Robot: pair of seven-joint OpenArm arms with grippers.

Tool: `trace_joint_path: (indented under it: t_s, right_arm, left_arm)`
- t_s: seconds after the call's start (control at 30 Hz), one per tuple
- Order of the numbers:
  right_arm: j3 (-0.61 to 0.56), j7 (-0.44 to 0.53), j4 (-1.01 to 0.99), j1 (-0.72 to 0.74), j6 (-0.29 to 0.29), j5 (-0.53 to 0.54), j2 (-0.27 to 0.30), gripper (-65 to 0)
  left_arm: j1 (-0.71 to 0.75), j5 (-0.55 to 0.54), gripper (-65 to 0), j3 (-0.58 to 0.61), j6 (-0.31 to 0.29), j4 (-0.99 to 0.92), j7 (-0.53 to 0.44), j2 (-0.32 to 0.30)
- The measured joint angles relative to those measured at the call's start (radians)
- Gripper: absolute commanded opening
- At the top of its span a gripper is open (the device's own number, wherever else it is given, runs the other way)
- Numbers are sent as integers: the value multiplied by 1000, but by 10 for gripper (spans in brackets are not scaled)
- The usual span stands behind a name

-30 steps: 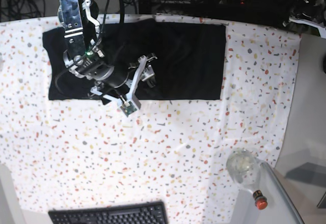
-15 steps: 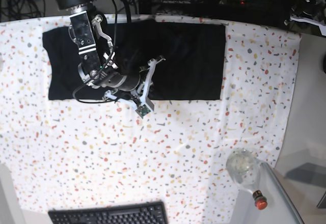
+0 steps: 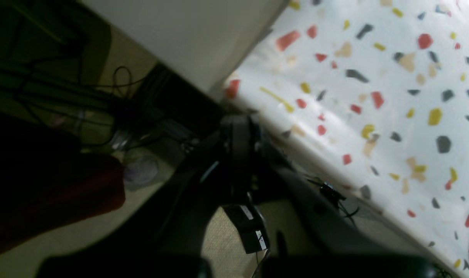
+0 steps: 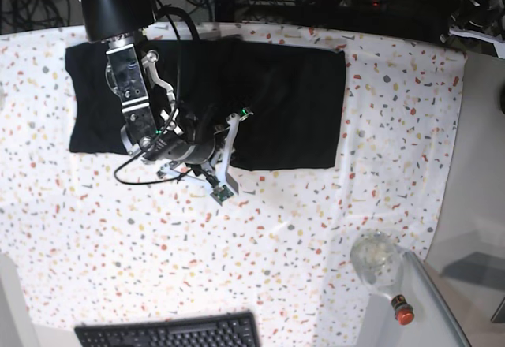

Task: Layout the t-shirt on the table in an organized manner, then fold the t-shirt properly
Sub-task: 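Release the left gripper and move the right gripper onto the folded shirt, then press and smooth the folded shirt with the right gripper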

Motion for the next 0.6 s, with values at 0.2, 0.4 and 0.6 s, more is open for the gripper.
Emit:
trace_joint_path:
  t_s: [0.2,0.4,0.6]
  right_arm:
    - [0,-18,104,-50,-8,-9,0,-434]
    - [0,-17,406,-208,-11,-5,0,-216]
    - [0,-33,491,-391,-8,-8,-2,-275]
  left_arm:
    - [3,0,-650,0,1,-1,0,0]
    - [0,0,-650,0,1,-1,0,0]
    - [-2,0,-650,78,2,3,-3,-18]
